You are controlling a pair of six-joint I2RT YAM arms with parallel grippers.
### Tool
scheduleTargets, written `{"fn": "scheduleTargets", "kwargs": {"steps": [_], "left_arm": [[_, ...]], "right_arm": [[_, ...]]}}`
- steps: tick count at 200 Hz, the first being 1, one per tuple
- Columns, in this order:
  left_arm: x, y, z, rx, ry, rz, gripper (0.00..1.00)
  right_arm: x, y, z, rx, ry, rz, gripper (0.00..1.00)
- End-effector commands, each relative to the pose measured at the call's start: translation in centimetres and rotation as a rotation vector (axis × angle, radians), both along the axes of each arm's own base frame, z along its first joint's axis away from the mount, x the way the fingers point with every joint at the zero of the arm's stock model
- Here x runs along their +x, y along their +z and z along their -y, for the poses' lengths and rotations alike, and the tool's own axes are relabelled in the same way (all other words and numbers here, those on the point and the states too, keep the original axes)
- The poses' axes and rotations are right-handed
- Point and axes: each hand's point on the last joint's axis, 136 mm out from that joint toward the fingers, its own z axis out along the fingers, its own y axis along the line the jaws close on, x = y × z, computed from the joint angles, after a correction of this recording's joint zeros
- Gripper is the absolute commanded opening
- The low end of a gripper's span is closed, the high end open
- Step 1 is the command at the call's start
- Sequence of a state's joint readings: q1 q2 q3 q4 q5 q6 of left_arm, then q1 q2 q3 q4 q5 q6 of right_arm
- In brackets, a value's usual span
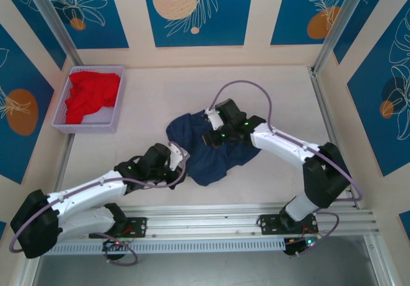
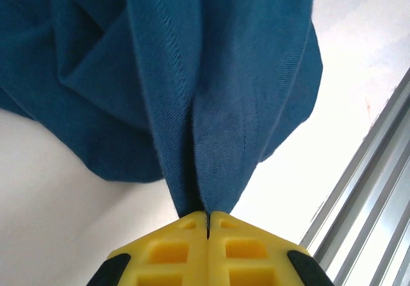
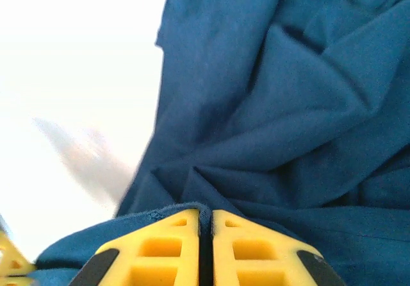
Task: Fold the inside-out t-shirt
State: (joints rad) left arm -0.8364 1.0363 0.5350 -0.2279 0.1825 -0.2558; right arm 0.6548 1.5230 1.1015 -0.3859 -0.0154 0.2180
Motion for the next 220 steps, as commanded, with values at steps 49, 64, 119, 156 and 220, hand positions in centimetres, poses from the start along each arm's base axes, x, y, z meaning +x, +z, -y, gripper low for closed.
{"fn": "scheduleTargets", "kwargs": {"steps": [49, 64, 119, 156, 220], "left_arm": [[2.6, 4.0, 0.7, -0.022, -0.001, 0.192, 0.00], [3.3, 3.8, 1.2, -0.005, -0.004, 0.197, 0.00], [4.2, 2.6, 2.5, 0.022, -0.045, 0.176, 0.00], [4.0, 2.7, 2.8, -0.018, -0.037, 0.157, 0.21], [4.1, 2.7, 2.6, -0.149, 0.037, 0.038, 0.49]], "right_arm": [[1.1, 6.7, 2.3, 0.289, -0.090, 0.016, 0.07], [1.1, 6.6, 2.3, 0.298, -0.088, 0.010, 0.05], [1.3, 5.0, 3.4, 0.284, -0.122, 0.002, 0.01], [1.1, 4.5, 3.6, 0.295, -0.135, 0.005, 0.00], [1.1, 5.0, 3.7, 0.317, -0.166, 0.004, 0.00]]}}
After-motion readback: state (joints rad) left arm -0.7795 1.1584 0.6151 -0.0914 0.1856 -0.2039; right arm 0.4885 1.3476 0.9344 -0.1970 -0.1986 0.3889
